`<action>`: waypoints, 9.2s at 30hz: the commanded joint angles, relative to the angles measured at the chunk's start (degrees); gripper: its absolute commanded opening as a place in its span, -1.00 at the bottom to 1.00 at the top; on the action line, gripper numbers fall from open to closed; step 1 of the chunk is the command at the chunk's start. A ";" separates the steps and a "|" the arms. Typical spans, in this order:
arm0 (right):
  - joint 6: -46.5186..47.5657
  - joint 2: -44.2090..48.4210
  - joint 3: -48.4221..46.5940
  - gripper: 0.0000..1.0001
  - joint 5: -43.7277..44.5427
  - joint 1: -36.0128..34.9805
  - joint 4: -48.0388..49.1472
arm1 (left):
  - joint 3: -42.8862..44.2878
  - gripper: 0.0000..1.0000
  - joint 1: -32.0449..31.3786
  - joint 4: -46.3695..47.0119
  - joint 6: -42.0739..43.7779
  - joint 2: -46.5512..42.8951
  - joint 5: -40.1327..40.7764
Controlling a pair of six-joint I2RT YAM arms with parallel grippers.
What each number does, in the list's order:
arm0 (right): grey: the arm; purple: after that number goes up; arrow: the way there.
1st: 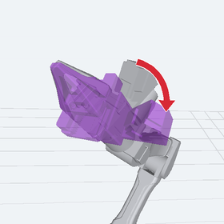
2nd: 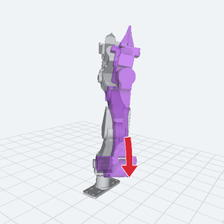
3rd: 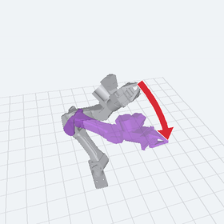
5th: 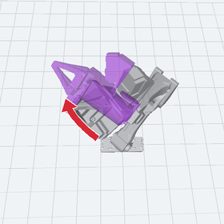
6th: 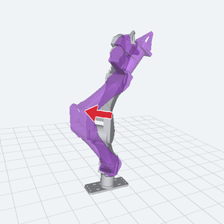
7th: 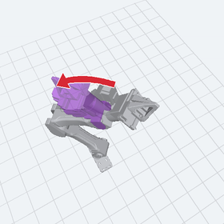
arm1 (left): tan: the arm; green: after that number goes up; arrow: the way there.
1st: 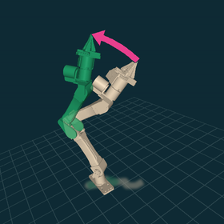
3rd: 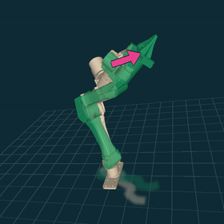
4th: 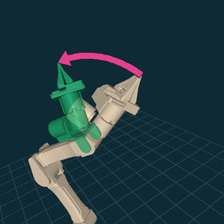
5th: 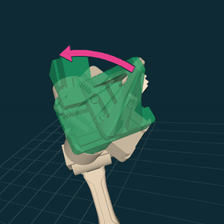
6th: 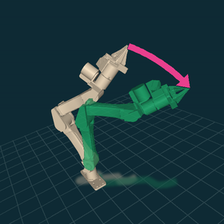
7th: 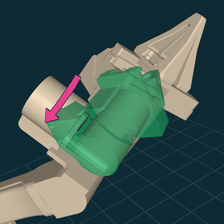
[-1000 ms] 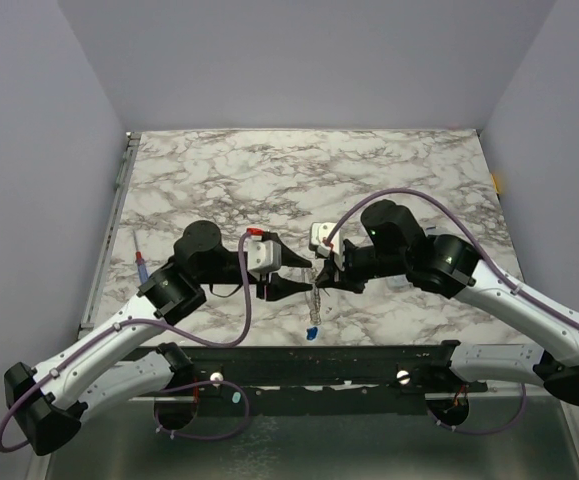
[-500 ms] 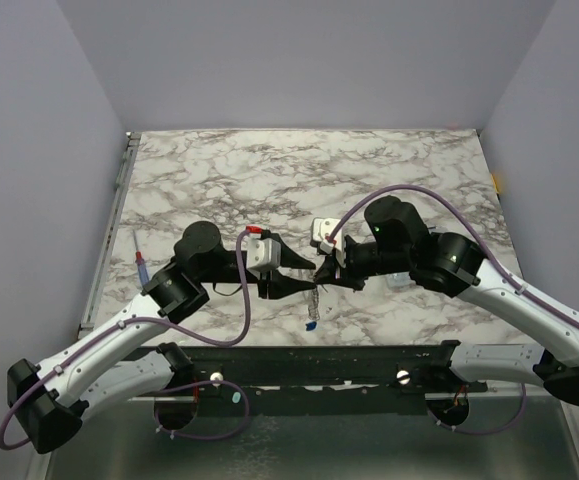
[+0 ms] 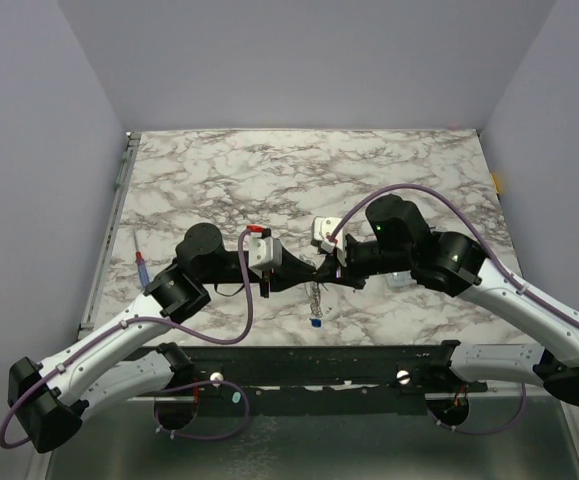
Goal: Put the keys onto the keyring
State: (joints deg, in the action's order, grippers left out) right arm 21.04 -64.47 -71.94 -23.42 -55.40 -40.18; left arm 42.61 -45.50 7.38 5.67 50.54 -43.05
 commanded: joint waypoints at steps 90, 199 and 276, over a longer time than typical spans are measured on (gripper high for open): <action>-0.76 5.36 5.06 -0.23 0.12 -0.24 24.66 | -11.21 -1.00 8.53 48.96 -33.36 -4.29 4.12; -0.21 6.66 1.10 -0.99 -6.14 -0.24 18.84 | -2.87 -0.25 9.35 12.59 -8.37 -6.77 -6.76; 3.02 -1.23 -4.01 -0.73 -3.01 -0.24 10.81 | -1.18 -1.00 9.02 12.02 -13.86 -0.07 -11.76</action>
State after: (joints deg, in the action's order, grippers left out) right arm 23.05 -64.42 -73.32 -23.66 -55.40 -30.13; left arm 39.22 -35.68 17.91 -7.29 49.87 -51.86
